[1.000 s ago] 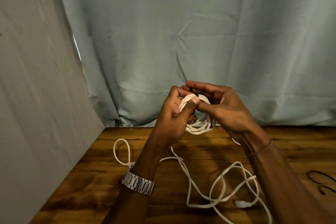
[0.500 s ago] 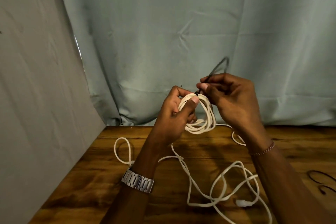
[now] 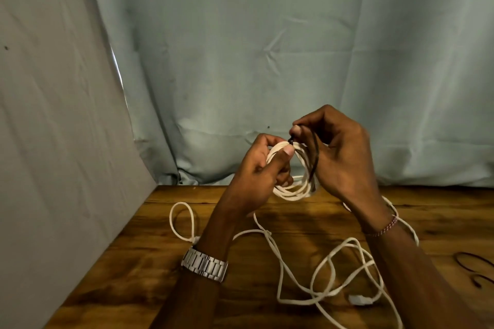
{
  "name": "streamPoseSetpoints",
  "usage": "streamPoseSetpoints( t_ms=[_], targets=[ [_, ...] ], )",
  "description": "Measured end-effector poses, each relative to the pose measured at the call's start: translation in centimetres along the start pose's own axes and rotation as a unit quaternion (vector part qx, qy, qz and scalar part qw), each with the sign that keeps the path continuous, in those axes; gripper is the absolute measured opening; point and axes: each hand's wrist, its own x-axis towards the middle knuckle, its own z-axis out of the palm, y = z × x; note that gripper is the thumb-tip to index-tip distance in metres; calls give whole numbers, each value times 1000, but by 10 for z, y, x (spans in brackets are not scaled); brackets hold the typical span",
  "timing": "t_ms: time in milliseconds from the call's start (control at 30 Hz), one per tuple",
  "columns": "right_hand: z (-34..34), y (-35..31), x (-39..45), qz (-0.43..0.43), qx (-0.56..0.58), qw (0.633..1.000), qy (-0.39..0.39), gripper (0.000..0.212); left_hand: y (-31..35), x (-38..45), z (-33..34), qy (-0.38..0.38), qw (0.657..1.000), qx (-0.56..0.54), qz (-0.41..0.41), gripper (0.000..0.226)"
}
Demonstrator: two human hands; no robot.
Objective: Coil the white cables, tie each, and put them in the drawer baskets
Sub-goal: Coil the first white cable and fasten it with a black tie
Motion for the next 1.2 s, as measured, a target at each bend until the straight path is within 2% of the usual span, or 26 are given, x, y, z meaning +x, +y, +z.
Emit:
streamPoseSetpoints(
  t_ms=[233,367,667,733,867,1000,1100,1200],
  targets=[
    [-2,-5,1,-13,-14,1000,-24,4,3,0,-5,12,1000,18,11,11],
    [-7,-8,1,-20,-40,996,-72,5,2,0,-4,49,997,60,11,11],
    [3,-9,-3,-13,-30,990,-136,12,15,-1,2,152,988,15,-2,14],
    [3,-9,-3,-11,-17,990,-137,15,18,-1,2,150,989,-3,1,15],
    [3,-14,-4,-26,-24,990,-138,23,25,-1,0,141,984,-111,-1,15],
    [8,-16,-8,-36,-80,989,-122,20,26,-2,-1,117,990,-77,13,7],
    [9,-13,-8,-38,-104,987,-117,19,21,-2,-4,115,991,-62,21,9],
    [7,-9,-6,-76,-129,983,-106,21,17,-1,-4,126,990,-48,31,13]
  ],
)
